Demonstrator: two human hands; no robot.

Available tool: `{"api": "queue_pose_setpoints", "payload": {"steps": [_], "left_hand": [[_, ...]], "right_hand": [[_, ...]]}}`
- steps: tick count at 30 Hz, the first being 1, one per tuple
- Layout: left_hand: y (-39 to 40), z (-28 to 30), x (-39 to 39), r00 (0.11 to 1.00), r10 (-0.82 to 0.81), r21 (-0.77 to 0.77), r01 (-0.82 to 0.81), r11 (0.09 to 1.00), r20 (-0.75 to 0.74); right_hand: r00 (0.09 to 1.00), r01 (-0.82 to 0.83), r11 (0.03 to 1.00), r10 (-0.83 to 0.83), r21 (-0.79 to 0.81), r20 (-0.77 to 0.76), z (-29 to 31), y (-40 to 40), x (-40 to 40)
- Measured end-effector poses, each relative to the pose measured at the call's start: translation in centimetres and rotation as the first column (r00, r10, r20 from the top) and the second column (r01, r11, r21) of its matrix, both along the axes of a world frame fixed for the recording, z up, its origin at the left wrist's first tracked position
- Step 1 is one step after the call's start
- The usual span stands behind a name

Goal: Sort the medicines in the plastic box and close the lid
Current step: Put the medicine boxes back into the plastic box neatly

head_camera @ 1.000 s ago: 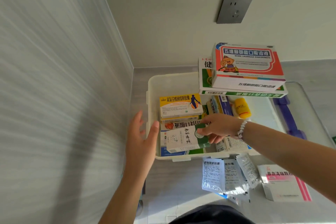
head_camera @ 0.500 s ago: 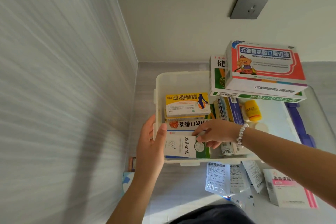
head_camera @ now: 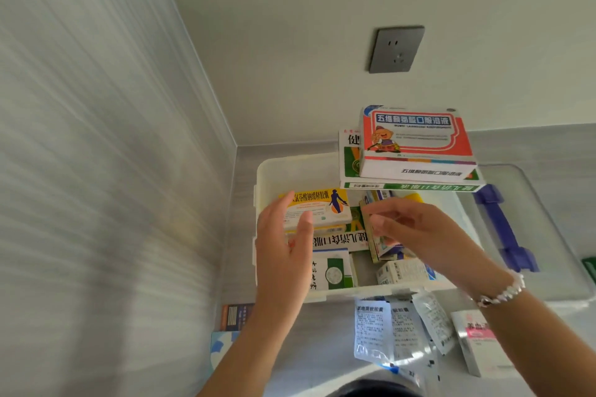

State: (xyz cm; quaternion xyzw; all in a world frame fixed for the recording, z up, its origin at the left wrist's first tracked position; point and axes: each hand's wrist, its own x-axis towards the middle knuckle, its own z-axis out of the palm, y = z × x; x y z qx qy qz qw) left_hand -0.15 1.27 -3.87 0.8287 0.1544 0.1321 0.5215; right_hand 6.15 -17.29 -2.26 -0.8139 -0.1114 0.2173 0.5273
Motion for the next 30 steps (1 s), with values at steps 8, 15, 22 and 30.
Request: {"api": "queue_pose_setpoints", "payload": {"steps": [8,15,22,30], "left_hand": [[-4.0,2.0,5.6,0.932,-0.188,-0.415,0.045,0.909,-0.311],[-6.4,2.9,10.1,0.889,-0.121,-0.554,-0.165,0.816,-0.443],[-6.6,1.4,10.8,0.942,-0.077,-0.749,-0.209,0.629,-0.327],[-2.6,1.0,6.0,0.944,-0.005,-0.785,-0.272,0.556,-0.331]], "right_hand": [[0.937,0.307,0.948,-0.316,0.08,0.151,1.0,-3.5,0.7],[0.748,0.603,0.797,-0.561,-0.009,0.355,0.9,-5.0,2.1],[0.677,0.731,0.68,-0.714,-0.052,0.176,0.5,-5.7,4.0],[0.923,0.379,0.919,-0.384,-0.111,-0.026,-0.3,-3.1,2.7]]}}
